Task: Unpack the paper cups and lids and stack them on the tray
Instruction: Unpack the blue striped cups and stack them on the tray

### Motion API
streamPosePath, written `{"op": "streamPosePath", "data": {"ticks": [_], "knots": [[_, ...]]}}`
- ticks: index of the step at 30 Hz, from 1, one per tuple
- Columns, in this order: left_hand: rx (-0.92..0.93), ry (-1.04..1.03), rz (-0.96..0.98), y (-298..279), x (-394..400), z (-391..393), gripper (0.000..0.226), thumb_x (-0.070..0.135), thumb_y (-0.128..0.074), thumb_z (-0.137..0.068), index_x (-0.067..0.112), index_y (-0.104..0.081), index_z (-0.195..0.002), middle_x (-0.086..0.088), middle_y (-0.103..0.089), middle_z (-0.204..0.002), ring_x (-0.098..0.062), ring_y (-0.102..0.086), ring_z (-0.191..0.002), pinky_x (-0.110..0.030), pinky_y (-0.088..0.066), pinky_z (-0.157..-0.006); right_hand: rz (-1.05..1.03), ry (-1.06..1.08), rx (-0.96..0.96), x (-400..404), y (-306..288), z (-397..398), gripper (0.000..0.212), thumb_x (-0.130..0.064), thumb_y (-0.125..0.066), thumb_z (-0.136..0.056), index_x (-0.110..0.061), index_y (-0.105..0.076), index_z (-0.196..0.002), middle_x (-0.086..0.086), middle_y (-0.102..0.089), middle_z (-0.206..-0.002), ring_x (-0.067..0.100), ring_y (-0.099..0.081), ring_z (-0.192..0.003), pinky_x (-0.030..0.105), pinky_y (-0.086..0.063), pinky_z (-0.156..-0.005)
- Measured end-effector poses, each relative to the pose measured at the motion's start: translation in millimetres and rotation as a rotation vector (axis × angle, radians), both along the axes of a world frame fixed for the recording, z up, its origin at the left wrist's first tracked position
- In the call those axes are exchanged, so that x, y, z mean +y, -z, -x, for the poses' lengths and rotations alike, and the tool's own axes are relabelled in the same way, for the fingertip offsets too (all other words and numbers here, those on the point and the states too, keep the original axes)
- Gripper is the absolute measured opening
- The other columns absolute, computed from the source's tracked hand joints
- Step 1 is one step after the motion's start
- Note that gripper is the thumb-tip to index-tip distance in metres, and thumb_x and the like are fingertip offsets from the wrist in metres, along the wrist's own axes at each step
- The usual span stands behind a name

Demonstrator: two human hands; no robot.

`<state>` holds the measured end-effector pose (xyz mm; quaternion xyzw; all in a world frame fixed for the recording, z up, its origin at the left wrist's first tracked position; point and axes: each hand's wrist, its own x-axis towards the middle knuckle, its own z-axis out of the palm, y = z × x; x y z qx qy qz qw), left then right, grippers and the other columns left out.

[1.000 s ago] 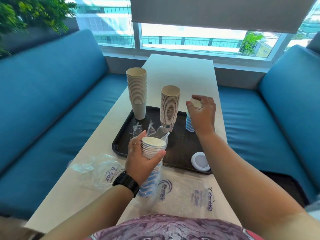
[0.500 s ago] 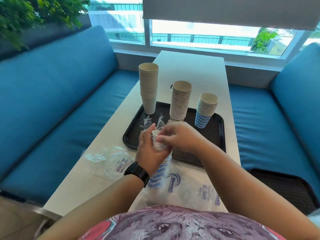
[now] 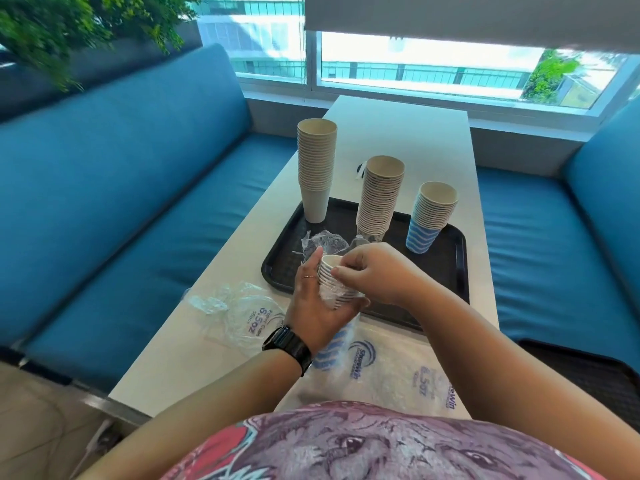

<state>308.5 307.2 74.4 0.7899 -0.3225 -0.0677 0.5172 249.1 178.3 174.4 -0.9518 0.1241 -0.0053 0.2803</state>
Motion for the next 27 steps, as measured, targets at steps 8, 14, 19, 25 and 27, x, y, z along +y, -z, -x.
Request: {"op": "streamPosePath", "data": {"ticks": [8, 14, 19, 25, 27], "knots": [[0.027, 0.020, -0.043, 6.3, 2.4, 1.8, 0.106, 0.043, -0.085, -0.071, 0.023, -0.020, -0.153, -0.007, -0.030, -0.154, -0.009, -0.036, -0.133, -0.015, -0.031, -0.100, 0.014, 0.006, -0.022, -2.0, 3.8, -0.8, 0.032, -0.031, -0.057, -0.090, -0.004, -0.068, -0.076, 0.014, -0.065, -0.074, 0.026, -0.060, -0.070, 0.042, -0.050, -0.068], [0.040, 0.022, -0.046, 11.5, 2.1, -0.8, 0.100, 0.042, -0.086, -0.070, 0.018, -0.029, -0.149, -0.008, -0.040, -0.146, 0.000, -0.040, -0.119, 0.009, -0.024, -0.087, -0.010, 0.047, -0.021, -3.1, 1.8, -0.4, 0.023, -0.032, -0.062, -0.088, -0.015, -0.073, -0.078, 0.004, -0.068, -0.075, 0.018, -0.063, -0.071, 0.039, -0.053, -0.068], [0.039, 0.022, -0.025, 10.4, 1.9, -1.2, 0.099, 0.051, -0.083, -0.067, 0.021, -0.031, -0.146, -0.004, -0.044, -0.138, -0.006, -0.049, -0.113, 0.000, -0.034, -0.087, -0.030, 0.066, -0.053, -5.9, 0.4, -2.3, 0.020, -0.030, -0.063, -0.088, -0.017, -0.071, -0.075, 0.004, -0.067, -0.072, 0.019, -0.060, -0.067, 0.040, -0.052, -0.067], [0.048, 0.013, -0.004, 13.0, 2.6, 0.1, 0.099, 0.067, -0.069, -0.060, 0.028, -0.031, -0.142, 0.005, -0.044, -0.130, -0.010, -0.056, -0.112, -0.027, -0.048, -0.096, -0.034, 0.124, -0.210, -19.0, -3.7, -5.0, 0.016, -0.027, -0.059, -0.092, -0.029, -0.064, -0.077, -0.010, -0.061, -0.069, 0.008, -0.056, -0.067, 0.031, -0.048, -0.066], [0.052, 0.021, -0.003, 12.8, 2.3, -0.3, 0.098, 0.067, -0.070, -0.061, 0.027, -0.031, -0.142, 0.002, -0.045, -0.131, -0.011, -0.056, -0.113, -0.030, -0.048, -0.098, -0.038, 0.114, -0.244, -22.7, -7.9, -4.1, 0.014, -0.025, -0.060, -0.093, -0.029, -0.064, -0.079, -0.015, -0.059, -0.070, 0.002, -0.054, -0.069, 0.026, -0.044, -0.066]]}}
